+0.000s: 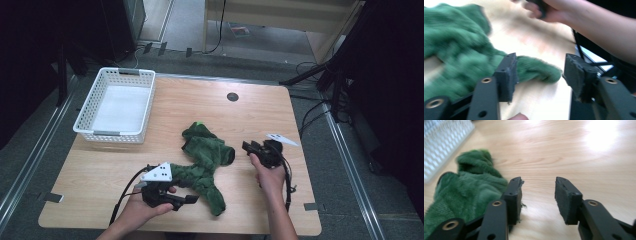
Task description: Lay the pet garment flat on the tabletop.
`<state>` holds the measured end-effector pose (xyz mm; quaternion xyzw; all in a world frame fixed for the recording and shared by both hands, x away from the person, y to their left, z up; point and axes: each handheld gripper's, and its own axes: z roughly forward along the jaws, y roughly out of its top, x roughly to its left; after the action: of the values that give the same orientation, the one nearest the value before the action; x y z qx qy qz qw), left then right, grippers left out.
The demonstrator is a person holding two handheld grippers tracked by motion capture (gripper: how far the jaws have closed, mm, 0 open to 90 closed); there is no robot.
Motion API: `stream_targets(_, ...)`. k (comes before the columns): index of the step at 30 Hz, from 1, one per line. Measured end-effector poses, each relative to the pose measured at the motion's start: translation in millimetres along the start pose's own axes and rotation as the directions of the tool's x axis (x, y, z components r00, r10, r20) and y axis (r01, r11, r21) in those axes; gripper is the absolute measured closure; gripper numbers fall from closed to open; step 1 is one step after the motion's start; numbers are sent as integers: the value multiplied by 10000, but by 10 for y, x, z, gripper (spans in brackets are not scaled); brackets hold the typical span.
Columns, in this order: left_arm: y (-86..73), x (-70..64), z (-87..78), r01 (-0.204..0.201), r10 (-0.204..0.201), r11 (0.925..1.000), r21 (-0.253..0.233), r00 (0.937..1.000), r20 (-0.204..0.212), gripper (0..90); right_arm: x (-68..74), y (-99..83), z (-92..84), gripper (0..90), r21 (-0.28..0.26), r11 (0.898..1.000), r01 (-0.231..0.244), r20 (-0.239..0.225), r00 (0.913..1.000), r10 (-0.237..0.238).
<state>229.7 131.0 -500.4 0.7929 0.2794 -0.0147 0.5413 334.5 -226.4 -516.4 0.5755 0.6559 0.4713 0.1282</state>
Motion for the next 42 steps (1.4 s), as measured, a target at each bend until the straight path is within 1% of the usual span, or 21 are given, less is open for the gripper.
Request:
stream_targets(1,33,181,-84,550,-612,9968,-583,9920,-1105,406,-26,-14,-108,544,-260,9996,85,-190,9998,-89)
stream_targets(2,33,181,-84,550,-612,9968,-583,9920,-1105,401,-26,-14,-108,544,-260,9996,85,-190,9998,-89)
stream_targets(4,16,377,-118,1059,-1184,9925,-614,9576,-2625,400,82,-29,-127,490,-15,9973,734,-525,9959,-734)
stream_targets(7,-104,587,-63,2093,-2000,9779,-20,9315,-3037,395,192,-53,-79,457,196,9927,1194,-815,9897,-1175)
stream_targets(8,-203,591,14,2082,-1765,9756,702,9330,-3136,424,286,-87,16,445,442,9882,1466,-1112,9838,-1410)
stream_targets(16,-383,438,23,1729,-1282,9712,1637,9590,-2526,634,403,-202,367,588,1329,9793,1526,-1289,9823,-1356)
stream_targets(18,-459,376,-27,1444,-1069,9725,1825,9738,-2010,643,473,-229,364,663,1619,9656,2035,-1631,9706,-1772)
stream_targets(20,-469,359,-46,1382,-1020,9708,1962,9776,-1840,642,505,-233,342,671,1750,9569,2317,-1801,9631,-2002)
stream_targets(21,-474,345,-65,1272,-931,9696,2091,9818,-1656,631,561,-221,278,668,1796,9368,3003,-2202,9404,-2593)
stream_targets(24,-441,360,-151,1122,-944,9767,1832,9902,-1029,527,611,-115,171,608,1155,9430,3121,-2422,9295,-2780)
stream_targets(27,-358,427,-154,1438,-1243,9817,1246,9805,-1523,401,635,-11,170,578,701,9546,2895,-2233,9372,-2679)
stream_targets(29,-156,537,-92,1670,-1489,9846,524,9565,-2507,378,702,133,309,537,351,9588,2819,-1693,9472,-2723)
stream_targets(30,-156,537,-92,1670,-1489,9846,524,9565,-2507,366,727,175,377,534,282,9572,2880,-1472,9483,-2810)
stream_targets(32,-10,625,-12,1893,-1741,9818,145,9283,-3285,359,762,248,538,527,318,9561,2912,-1181,9510,-2857)
stream_targets(33,106,731,90,2237,-2103,9746,-96,9000,-3818,353,772,277,625,511,489,9566,2871,-1235,9522,-2795)
stream_targets(34,144,787,153,2314,-2134,9729,-30,8921,-3983,350,784,294,715,497,739,9551,2870,-1366,9516,-2754)
stream_targets(36,167,833,224,2350,-2120,9720,34,8830,-4188,350,799,298,801,497,1056,9485,2987,-1485,9479,-2820)
stream_targets(39,170,927,358,2415,-1992,9690,530,8896,-4111,475,876,245,1015,491,2085,9094,3598,-1682,9292,-3290)
stream_targets(40,133,950,378,2541,-1963,9631,891,8890,-4137,636,914,198,1106,592,2691,8763,3996,-1206,9167,-3810)
stream_targets(41,133,950,378,2541,-1963,9631,891,8890,-4137,737,914,198,1106,592,2691,8763,3996,-1206,9167,-3810)
stream_targets(42,84,943,358,2538,-1870,9604,1147,8928,-4098,787,897,190,1135,765,2804,8690,4078,-809,9121,-4019)
